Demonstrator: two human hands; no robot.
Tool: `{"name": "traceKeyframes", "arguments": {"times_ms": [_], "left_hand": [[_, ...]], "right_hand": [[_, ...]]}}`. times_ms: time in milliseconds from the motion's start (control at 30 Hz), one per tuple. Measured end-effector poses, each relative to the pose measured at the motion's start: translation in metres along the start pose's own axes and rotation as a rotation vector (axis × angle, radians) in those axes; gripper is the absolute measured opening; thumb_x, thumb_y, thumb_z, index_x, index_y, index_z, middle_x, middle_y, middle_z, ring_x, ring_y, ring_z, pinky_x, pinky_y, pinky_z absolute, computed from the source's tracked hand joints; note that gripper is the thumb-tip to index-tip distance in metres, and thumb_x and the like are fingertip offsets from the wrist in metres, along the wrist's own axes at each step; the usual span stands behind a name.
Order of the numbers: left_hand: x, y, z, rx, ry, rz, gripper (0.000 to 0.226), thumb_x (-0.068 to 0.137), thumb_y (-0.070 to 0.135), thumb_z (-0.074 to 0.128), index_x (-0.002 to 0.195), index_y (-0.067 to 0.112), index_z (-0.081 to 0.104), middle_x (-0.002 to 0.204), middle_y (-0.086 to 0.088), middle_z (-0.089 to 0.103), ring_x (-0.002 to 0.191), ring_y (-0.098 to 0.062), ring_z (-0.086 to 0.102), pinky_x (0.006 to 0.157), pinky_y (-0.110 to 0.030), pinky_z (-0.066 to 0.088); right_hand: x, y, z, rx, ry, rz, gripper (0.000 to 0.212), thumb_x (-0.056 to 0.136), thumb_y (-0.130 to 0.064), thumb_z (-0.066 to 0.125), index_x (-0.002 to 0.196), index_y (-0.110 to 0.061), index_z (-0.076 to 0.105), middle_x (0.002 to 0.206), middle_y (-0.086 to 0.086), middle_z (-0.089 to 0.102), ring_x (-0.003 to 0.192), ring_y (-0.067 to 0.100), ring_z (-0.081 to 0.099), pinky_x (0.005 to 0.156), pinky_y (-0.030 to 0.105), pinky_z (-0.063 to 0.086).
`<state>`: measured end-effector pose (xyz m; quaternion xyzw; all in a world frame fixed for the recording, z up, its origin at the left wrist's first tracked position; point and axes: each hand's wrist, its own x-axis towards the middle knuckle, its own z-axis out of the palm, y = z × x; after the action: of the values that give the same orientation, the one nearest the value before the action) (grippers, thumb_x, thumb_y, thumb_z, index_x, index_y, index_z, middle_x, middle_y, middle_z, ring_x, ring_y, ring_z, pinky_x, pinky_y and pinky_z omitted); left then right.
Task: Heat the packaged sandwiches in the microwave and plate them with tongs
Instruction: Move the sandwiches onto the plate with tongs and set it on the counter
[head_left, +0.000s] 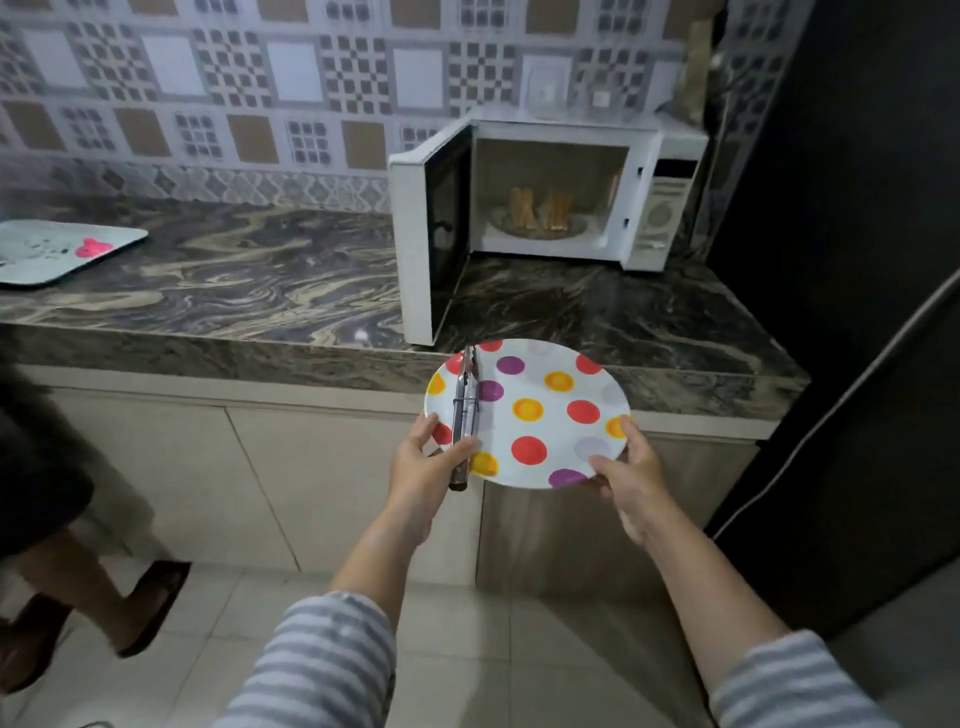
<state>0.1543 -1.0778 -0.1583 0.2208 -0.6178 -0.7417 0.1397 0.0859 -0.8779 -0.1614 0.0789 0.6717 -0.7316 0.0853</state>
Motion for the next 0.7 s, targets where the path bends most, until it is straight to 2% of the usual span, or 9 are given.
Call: {"name": "traceKeyframes", "arguments": {"times_ms": [133,200,300,367,467,533,633,700], "left_hand": [[0.021,-0.002,0.057,0.010,0.001,0.004,0.073,0.080,0.012,0.075,0.144,0.011,0.039,0.143,0.002,0.046,0.109,-0.015,0.059,0.059,-0.009,0.048],[0.034,-0.002,0.079,0.020,-0.003,0.007,0.073,0.079,0.014,0.075,0.143,0.012,0.040,0.131,0.004,0.055,0.102,-0.013,0.061,0.062,-0.011,0.047],[0.057,0.003,0.107,0.020,-0.007,-0.001,0.075,0.079,0.016,0.076,0.144,0.013,0.039,0.130,0.000,0.056,0.108,-0.019,0.061,0.066,-0.013,0.046],[0.073,0.009,0.122,0.047,-0.002,0.007,0.075,0.079,0.017,0.076,0.144,0.012,0.038,0.117,0.006,0.057,0.103,-0.017,0.061,0.065,-0.013,0.046],[0.106,0.020,0.142,0.062,0.005,0.019,0.071,0.078,0.015,0.077,0.140,0.009,0.043,0.105,0.003,0.059,0.084,-0.010,0.060,0.052,-0.005,0.044],[0.133,0.024,0.153,0.087,0.006,0.021,0.058,0.078,0.017,0.078,0.130,0.009,0.053,0.095,0.002,0.060,0.079,-0.009,0.058,0.051,-0.006,0.043],[0.181,0.023,0.165,0.161,0.002,-0.003,0.050,0.075,0.026,0.080,0.117,0.007,0.060,0.101,-0.002,0.063,0.089,-0.016,0.059,0.066,-0.016,0.044],[0.212,0.018,0.170,0.214,-0.019,0.034,0.032,0.074,0.029,0.079,0.094,0.010,0.063,0.093,-0.006,0.062,0.087,-0.021,0.060,0.072,-0.025,0.044]], "right_hand": [[0.039,-0.021,-0.040,-0.046,0.019,-0.041,0.069,0.089,0.003,0.060,0.148,-0.022,0.033,0.125,0.005,0.059,0.105,0.025,0.062,0.058,0.027,0.054],[0.059,-0.028,-0.055,-0.071,0.023,-0.048,0.069,0.089,0.001,0.061,0.147,-0.023,0.034,0.124,0.004,0.059,0.106,0.025,0.062,0.064,0.030,0.056],[0.091,-0.042,-0.067,-0.125,0.021,-0.058,0.069,0.088,-0.003,0.064,0.148,-0.022,0.033,0.128,0.003,0.058,0.110,0.022,0.060,0.080,0.038,0.057],[0.112,-0.054,-0.070,-0.198,0.005,-0.072,0.071,0.089,-0.007,0.064,0.149,-0.022,0.030,0.134,0.001,0.054,0.114,0.018,0.054,0.092,0.037,0.051],[0.148,-0.073,-0.069,-0.268,-0.026,-0.080,0.069,0.091,-0.008,0.062,0.150,-0.018,0.028,0.136,0.001,0.052,0.112,0.017,0.050,0.089,0.030,0.044],[0.176,-0.086,-0.065,-0.313,-0.025,-0.084,0.069,0.091,-0.008,0.063,0.150,-0.016,0.028,0.139,0.006,0.051,0.119,0.021,0.051,0.090,0.029,0.043],[0.220,-0.100,-0.054,-0.361,-0.027,-0.084,0.068,0.092,-0.007,0.060,0.150,-0.015,0.026,0.141,0.007,0.049,0.124,0.023,0.048,0.093,0.028,0.040],[0.249,-0.107,-0.046,-0.401,-0.030,-0.071,0.068,0.093,-0.008,0.059,0.151,-0.016,0.025,0.143,0.007,0.047,0.127,0.024,0.046,0.095,0.029,0.039]]}}
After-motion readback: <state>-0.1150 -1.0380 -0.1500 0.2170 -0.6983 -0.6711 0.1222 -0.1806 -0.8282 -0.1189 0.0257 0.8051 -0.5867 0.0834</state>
